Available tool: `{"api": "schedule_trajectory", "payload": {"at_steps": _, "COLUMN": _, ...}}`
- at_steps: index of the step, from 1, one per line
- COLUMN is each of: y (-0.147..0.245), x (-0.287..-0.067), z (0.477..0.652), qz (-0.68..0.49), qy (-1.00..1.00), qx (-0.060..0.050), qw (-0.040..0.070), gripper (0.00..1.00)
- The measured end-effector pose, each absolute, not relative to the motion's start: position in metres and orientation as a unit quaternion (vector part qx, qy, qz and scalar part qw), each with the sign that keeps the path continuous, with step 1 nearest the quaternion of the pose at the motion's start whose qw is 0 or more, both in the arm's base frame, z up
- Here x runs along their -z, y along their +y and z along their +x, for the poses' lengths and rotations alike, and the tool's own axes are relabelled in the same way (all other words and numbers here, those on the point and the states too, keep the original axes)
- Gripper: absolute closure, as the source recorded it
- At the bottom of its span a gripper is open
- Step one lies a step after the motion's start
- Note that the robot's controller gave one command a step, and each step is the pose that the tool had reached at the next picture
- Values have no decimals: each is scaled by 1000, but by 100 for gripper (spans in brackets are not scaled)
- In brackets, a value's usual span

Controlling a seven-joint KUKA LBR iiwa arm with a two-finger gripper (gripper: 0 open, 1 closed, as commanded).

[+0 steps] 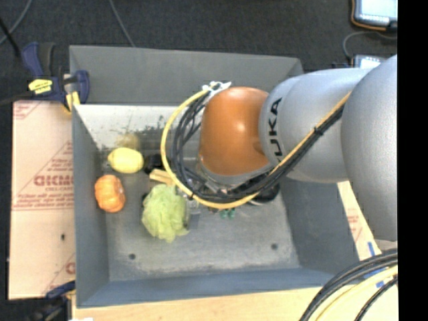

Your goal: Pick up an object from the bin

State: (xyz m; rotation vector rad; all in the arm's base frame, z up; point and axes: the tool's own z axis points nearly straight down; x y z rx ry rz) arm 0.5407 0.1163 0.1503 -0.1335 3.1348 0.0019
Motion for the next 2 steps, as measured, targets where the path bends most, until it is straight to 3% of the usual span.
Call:
{"api": "schedule_trajectory", "payload": {"at_steps": 1, "y": 148, "x": -170, "z": 521, "qz": -8, "qy": 1000, "qx": -1, "qw": 0, "gripper": 0}}
{"api": "schedule_trajectory", "payload": {"at_steps": 2, "y": 147, "x": -170, "z": 522, "qz": -7, "qy": 1000, "qx": 0, "qw": 0, "gripper": 0}}
